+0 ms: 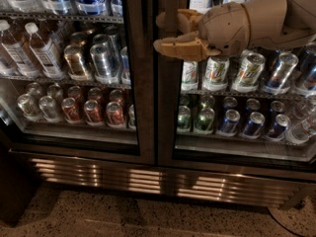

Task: Open right fridge door

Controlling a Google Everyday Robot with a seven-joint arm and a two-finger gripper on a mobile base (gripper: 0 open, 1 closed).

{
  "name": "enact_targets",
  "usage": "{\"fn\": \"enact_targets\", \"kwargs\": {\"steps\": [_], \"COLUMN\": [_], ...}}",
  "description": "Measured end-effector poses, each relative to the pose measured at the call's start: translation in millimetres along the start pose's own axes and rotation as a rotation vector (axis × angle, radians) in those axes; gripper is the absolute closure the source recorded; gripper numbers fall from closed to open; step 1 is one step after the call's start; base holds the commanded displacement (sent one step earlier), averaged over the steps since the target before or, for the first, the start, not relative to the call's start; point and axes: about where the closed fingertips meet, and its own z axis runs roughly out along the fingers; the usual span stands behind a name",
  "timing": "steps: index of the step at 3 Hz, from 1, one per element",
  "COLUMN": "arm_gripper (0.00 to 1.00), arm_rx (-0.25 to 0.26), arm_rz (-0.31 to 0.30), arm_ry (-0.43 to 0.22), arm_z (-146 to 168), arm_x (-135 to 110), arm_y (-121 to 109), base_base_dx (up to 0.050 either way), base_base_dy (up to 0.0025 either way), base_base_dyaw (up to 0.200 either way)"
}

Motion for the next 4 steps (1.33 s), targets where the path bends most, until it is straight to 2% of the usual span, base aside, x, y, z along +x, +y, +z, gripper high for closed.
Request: {"fn": "enact_targets", "kwargs": {"steps": [1, 2, 3, 4], "arm_gripper": [1.00, 1.00, 1.00, 0.87], "arm_rx": [0.000, 0.000, 0.000, 0.000], "arm_rz": [0.000, 0.000, 0.000, 0.000], "arm_ry": [0.000, 0.000, 0.000, 0.000], "arm_z": [2, 25, 25, 25], "arm_x": [2, 6, 6, 6], "arm_y": [-9, -41, -41, -41], "base_base_dx": [0.000, -0.050, 0.000, 0.000], "base_base_dy": [0.00000, 0.00038, 0.00000, 0.00000], "base_base_dyaw": [0.000, -0.003, 0.000, 0.000]}}
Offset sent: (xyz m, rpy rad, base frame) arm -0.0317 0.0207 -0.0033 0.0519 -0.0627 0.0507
